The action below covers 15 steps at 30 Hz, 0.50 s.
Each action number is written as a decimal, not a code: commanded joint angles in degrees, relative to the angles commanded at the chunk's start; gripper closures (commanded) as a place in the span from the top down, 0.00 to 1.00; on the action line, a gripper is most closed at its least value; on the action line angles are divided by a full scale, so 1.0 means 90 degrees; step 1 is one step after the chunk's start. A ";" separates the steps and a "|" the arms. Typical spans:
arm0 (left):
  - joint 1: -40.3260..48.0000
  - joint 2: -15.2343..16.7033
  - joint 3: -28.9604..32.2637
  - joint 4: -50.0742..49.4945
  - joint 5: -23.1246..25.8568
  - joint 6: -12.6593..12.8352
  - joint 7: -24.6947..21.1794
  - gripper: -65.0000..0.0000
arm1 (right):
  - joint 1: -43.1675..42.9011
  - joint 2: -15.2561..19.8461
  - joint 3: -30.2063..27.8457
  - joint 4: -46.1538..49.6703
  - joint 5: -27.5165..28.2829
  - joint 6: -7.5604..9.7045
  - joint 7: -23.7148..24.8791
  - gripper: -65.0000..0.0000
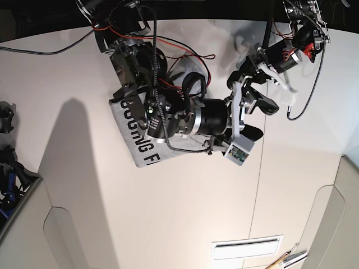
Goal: Fold the T-shirt properly
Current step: 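Grasp the folded bundle with both grippers and flip it over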
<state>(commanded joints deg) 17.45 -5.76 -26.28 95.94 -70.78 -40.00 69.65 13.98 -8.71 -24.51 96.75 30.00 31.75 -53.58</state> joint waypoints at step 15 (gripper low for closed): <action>0.0002 -0.0522 0.1275 0.1778 0.0078 0.0000 -0.0012 0.07 | -0.0002 0.1103 0.3024 0.0010 -0.1168 -0.0080 0.0925 0.00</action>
<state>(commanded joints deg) 17.47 -10.46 -14.81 111.94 -70.08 -40.00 69.54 13.96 1.21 2.70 96.84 19.49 31.03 -45.25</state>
